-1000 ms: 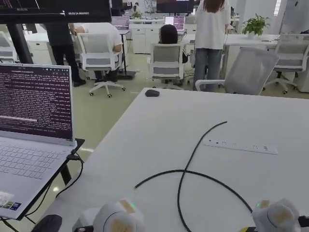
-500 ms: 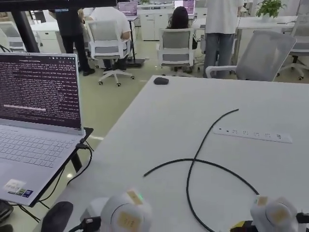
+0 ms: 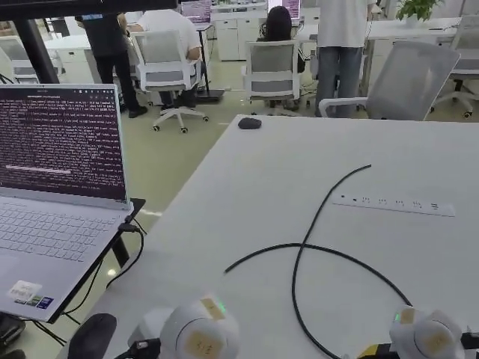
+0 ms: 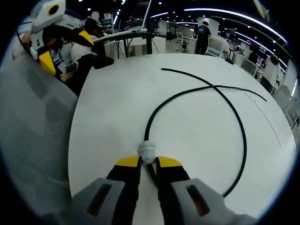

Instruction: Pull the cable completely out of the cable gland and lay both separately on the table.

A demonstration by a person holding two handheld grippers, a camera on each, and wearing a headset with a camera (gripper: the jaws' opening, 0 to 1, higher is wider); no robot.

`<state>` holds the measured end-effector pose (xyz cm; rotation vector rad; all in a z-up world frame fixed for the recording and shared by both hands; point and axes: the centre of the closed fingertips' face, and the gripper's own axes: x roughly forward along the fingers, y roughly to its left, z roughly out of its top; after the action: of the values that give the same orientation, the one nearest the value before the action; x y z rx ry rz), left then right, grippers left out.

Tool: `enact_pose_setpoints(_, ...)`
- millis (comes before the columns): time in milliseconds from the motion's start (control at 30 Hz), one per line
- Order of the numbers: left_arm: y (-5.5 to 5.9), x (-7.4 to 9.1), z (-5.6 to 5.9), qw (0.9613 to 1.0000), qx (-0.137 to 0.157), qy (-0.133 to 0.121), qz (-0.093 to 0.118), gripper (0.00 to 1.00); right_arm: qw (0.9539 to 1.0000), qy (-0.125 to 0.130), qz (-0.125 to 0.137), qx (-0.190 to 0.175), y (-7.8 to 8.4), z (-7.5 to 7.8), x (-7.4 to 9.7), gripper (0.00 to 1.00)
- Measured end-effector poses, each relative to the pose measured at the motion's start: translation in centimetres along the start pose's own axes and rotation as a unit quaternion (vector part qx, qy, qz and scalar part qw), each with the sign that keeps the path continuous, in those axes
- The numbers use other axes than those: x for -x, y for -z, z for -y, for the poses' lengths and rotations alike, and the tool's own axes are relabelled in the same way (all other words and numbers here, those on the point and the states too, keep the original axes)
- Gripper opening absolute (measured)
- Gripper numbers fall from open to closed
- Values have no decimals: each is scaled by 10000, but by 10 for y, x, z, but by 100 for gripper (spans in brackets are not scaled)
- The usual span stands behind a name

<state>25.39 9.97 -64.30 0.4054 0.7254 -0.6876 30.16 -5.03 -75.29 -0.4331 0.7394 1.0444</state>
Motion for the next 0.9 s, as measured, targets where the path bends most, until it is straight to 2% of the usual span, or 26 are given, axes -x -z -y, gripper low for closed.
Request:
enact_pose_setpoints(67,-1,0,1,10000,-29,11,6,59,10000,38,10,64,-2,1,4,11)
enact_pose_setpoints(333,-3,0,3,9999,-115,30,71,59,9992,155,357,65,-17,1,27,10)
enact_pose_setpoints(467,-6,2,6,9997,-206,56,120,58,9980,202,599,-65,-29,0,43,10)
enact_pose_setpoints(500,-7,2,8,9996,-244,74,146,58,9968,205,737,-242,-34,-1,49,10)
enact_pose_setpoints(633,-10,3,12,9991,-364,113,208,59,9966,215,794,-102,-43,-3,68,10)
enact_pose_setpoints(767,-13,3,14,9985,-446,129,279,58,9961,327,815,34,-48,-3,83,10)
enact_pose_setpoints(900,-19,6,15,9980,-445,167,417,58,9943,334,1011,-47,-59,-6,98,10)
